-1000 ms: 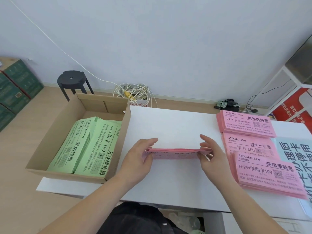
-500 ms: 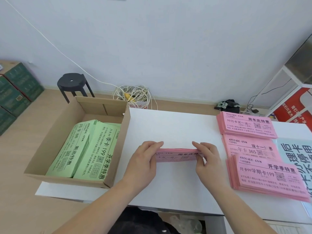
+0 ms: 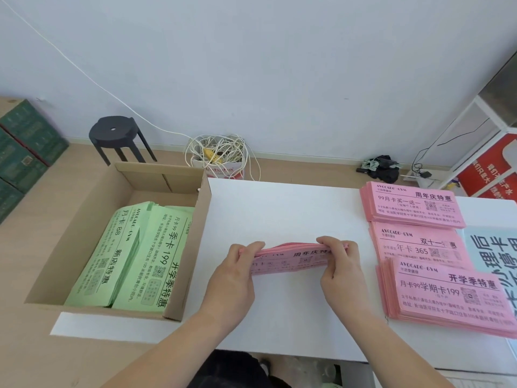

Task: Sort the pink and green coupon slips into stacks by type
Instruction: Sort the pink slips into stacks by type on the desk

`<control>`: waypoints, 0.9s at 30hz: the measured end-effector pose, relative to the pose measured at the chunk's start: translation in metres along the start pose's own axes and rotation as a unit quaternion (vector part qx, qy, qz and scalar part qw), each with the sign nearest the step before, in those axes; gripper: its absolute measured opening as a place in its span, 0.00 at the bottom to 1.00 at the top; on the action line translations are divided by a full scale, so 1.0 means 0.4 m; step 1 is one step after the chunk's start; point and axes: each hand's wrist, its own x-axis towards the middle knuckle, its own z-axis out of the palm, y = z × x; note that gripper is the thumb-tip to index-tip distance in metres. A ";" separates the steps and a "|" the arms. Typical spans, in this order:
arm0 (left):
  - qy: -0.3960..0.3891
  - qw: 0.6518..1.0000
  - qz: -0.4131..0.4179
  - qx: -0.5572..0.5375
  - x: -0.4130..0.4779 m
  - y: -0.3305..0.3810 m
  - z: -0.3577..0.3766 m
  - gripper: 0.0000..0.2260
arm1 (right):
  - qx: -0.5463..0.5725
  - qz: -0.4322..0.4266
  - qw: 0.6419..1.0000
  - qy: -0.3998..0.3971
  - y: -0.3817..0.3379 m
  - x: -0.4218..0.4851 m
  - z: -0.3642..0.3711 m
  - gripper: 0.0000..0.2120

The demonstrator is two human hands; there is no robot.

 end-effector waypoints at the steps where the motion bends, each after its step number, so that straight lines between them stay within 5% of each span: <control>1: 0.018 1.000 0.012 -0.004 0.012 -0.005 -0.007 0.30 | -0.003 -0.003 1.000 0.007 -0.002 0.009 -0.001 0.27; 6: 0.049 0.998 0.013 -0.035 0.070 -0.007 -0.029 0.25 | -0.013 -0.002 1.000 0.008 -0.004 0.048 -0.013 0.25; 15: 0.007 0.983 -0.098 -0.153 0.103 0.009 -0.021 0.35 | 0.028 0.088 0.995 0.022 -0.042 0.051 0.007 0.30; 22: -0.024 0.983 -0.103 -0.149 0.113 0.052 -0.011 0.42 | 0.015 0.126 0.990 0.059 -0.076 0.055 0.031 0.24; 27: -0.055 0.984 -0.127 -0.112 0.207 0.052 -0.033 0.40 | -0.061 0.145 0.988 -0.002 -0.091 0.111 -0.013 0.26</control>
